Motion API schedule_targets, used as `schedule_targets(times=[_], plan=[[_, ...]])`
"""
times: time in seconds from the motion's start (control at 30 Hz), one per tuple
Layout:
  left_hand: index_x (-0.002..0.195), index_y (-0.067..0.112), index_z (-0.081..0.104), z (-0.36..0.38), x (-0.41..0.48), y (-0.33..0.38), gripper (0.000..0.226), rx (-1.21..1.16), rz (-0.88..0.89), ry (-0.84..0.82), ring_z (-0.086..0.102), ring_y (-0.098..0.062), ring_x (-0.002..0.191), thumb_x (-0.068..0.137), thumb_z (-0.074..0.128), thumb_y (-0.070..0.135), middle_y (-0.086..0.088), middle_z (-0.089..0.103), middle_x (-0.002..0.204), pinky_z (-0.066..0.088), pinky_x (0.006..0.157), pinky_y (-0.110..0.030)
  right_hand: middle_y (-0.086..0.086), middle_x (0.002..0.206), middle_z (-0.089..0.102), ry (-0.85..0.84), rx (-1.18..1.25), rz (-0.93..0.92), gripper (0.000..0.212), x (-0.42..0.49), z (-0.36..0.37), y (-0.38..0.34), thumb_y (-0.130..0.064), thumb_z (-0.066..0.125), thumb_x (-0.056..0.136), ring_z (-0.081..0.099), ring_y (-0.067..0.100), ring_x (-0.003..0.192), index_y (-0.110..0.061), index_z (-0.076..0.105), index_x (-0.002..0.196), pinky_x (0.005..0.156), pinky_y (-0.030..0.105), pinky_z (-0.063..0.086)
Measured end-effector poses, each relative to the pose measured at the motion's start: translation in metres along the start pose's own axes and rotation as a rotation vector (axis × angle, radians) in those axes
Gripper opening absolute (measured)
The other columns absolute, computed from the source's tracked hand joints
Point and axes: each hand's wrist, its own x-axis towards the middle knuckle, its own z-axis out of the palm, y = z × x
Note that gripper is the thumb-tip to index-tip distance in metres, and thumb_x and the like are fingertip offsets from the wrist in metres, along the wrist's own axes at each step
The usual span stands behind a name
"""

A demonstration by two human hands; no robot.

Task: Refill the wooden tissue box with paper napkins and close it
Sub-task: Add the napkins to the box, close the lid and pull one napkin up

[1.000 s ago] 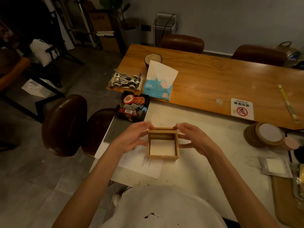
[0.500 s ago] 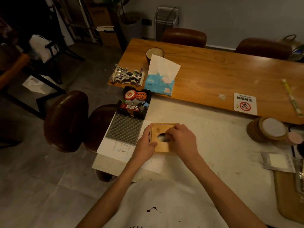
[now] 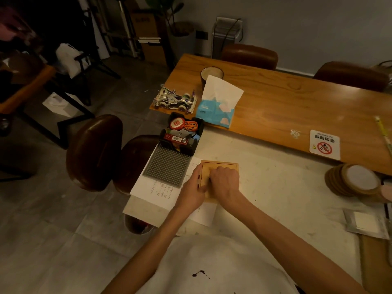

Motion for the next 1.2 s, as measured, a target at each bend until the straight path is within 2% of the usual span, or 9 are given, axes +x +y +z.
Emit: schedule_targets(times=[0.23, 0.4, 0.57, 0.73, 0.8, 0.93, 1.03, 1.13, 1.2], plan=[[0.155, 0.028, 0.019, 0.003, -0.005, -0.002, 0.066, 0.012, 0.021, 0.028, 0.043, -0.025, 0.138, 0.099, 0.05, 0.016, -0.005, 0.039, 0.155, 0.042, 0.11, -0.046, -0.004, 0.085, 0.06, -0.013, -0.091, -0.047, 0.019, 0.003, -0.003, -0.004, -0.013, 0.048, 0.097, 0.055, 0.012, 0.077, -0.021, 0.065, 0.094, 0.065, 0.023, 0.036], [0.155, 0.029, 0.02, 0.003, -0.006, -0.003, 0.065, 0.011, 0.02, 0.036, 0.042, -0.024, 0.139, 0.099, 0.052, 0.018, -0.003, 0.037, 0.156, 0.04, 0.111, -0.046, -0.002, 0.067, 0.044, 0.017, -0.054, -0.045, 0.017, -0.003, -0.002, 0.0, -0.011, 0.049, 0.097, 0.048, 0.013, 0.07, -0.021, 0.06, 0.089, 0.062, 0.025, 0.036], [0.155, 0.028, 0.018, 0.004, -0.006, -0.003, 0.067, 0.018, 0.021, 0.026, 0.04, -0.024, 0.141, 0.099, 0.052, 0.012, -0.003, 0.035, 0.157, 0.038, 0.112, -0.044, 0.001, 0.088, 0.068, 0.005, -0.021, -0.068, 0.019, 0.006, -0.004, 0.005, -0.011, 0.051, 0.095, 0.064, 0.018, 0.081, -0.017, 0.069, 0.092, 0.06, 0.026, 0.037], [0.155, 0.029, 0.019, 0.005, -0.006, -0.003, 0.069, -0.004, 0.005, 0.035, 0.04, -0.022, 0.14, 0.098, 0.054, 0.012, -0.003, 0.037, 0.156, 0.038, 0.112, -0.04, 0.001, 0.078, 0.062, 0.008, 0.005, -0.097, 0.019, 0.006, -0.002, 0.01, -0.017, 0.05, 0.096, 0.051, 0.016, 0.068, -0.018, 0.068, 0.09, 0.059, 0.026, 0.038], [0.155, 0.03, 0.02, 0.005, -0.006, -0.005, 0.07, -0.016, -0.003, 0.04, 0.042, -0.022, 0.139, 0.097, 0.055, 0.01, -0.003, 0.04, 0.154, 0.039, 0.112, -0.041, -0.001, 0.075, 0.061, 0.005, 0.069, -0.084, 0.021, 0.005, -0.003, 0.021, -0.021, 0.049, 0.097, 0.059, 0.018, 0.071, -0.02, 0.067, 0.087, 0.059, 0.027, 0.039], [0.154, 0.035, 0.018, 0.008, -0.007, -0.004, 0.071, 0.077, 0.039, 0.058, 0.039, -0.02, 0.14, 0.098, 0.052, 0.007, -0.001, 0.035, 0.156, 0.04, 0.11, -0.036, -0.001, 0.098, 0.071, 0.032, 0.194, -0.072, 0.023, -0.01, 0.005, 0.046, -0.026, 0.047, 0.095, 0.067, 0.022, 0.089, -0.027, 0.07, 0.101, 0.065, 0.028, 0.042], [0.152, 0.036, 0.026, 0.01, -0.011, 0.004, 0.072, 0.234, 0.115, 0.017, 0.039, -0.015, 0.137, 0.095, 0.047, -0.004, 0.003, 0.022, 0.159, 0.036, 0.096, -0.018, -0.003, 0.094, 0.073, 0.15, 0.331, -0.055, 0.023, -0.029, 0.023, 0.052, -0.034, 0.047, 0.097, 0.068, 0.023, 0.079, -0.031, 0.068, 0.105, 0.065, 0.029, 0.047], [0.138, 0.03, 0.045, 0.008, -0.007, 0.015, 0.056, 0.323, 0.179, 0.021, 0.036, -0.02, 0.137, 0.094, 0.045, -0.003, 0.0, 0.02, 0.155, 0.044, 0.093, -0.029, -0.005, 0.078, 0.071, 0.321, 0.375, -0.071, 0.013, -0.041, 0.044, 0.05, -0.031, 0.056, 0.093, 0.065, 0.022, 0.059, -0.029, 0.068, 0.097, 0.05, 0.027, 0.039], [0.127, 0.024, 0.055, 0.005, 0.001, 0.019, 0.034, 0.308, 0.183, 0.048, 0.023, -0.021, 0.145, 0.097, 0.049, 0.008, -0.003, 0.018, 0.159, 0.038, 0.102, -0.031, -0.006, 0.063, 0.065, 0.396, 0.341, -0.053, 0.005, -0.044, 0.05, 0.048, -0.027, 0.07, 0.084, 0.056, 0.017, 0.043, -0.028, 0.065, 0.083, 0.039, 0.023, 0.03]])
